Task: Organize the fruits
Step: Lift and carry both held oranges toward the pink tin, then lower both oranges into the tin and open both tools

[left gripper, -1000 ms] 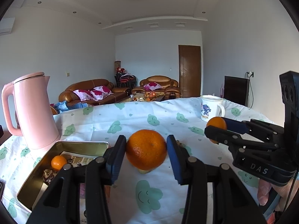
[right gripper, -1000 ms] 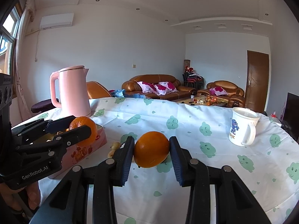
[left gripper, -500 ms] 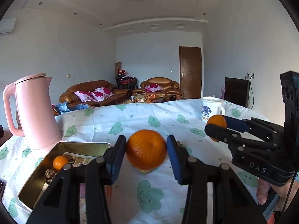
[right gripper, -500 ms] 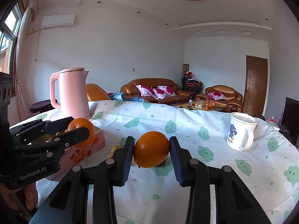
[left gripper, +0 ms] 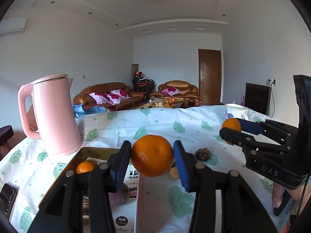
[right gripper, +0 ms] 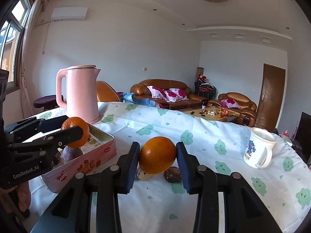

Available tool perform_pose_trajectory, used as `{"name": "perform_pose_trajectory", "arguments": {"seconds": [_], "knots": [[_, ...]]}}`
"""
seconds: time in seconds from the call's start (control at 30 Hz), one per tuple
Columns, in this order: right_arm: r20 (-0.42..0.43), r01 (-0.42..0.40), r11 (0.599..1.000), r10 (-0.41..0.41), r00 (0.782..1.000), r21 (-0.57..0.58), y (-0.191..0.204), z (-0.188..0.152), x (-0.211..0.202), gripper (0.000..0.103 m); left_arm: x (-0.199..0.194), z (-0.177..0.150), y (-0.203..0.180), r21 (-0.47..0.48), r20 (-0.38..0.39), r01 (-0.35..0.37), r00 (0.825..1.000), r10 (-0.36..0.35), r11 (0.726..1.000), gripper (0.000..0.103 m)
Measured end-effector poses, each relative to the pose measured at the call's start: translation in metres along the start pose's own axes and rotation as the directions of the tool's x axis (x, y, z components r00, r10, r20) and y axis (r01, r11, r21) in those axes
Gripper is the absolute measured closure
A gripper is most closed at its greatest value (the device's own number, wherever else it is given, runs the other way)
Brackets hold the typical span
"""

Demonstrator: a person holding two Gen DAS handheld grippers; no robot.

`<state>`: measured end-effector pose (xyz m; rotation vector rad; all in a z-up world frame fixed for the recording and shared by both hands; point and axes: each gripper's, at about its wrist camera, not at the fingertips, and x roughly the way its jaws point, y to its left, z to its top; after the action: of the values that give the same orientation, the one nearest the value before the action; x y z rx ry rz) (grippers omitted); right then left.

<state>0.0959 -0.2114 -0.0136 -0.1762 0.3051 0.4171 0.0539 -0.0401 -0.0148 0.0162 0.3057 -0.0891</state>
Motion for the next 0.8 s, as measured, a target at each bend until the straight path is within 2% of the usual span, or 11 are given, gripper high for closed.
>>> {"name": "perform_pose_trajectory", "arguments": {"seconds": [0.4,0.8], "knots": [[-0.002,-0.030,0.996,0.030,1.000,-0.084,0.033,0.033,0.021,0.063,0.000,0.002,0.047,-0.040,-0.037,-0.093,0.995,0.092,0.995,0.057],[-0.037,-0.104,0.988,0.100,0.994,-0.118,0.071,0.047,0.053,0.063,0.003,-0.004,0.093,-0.073,-0.095,-0.172,0.982,0.165,0.982,0.057]]}}
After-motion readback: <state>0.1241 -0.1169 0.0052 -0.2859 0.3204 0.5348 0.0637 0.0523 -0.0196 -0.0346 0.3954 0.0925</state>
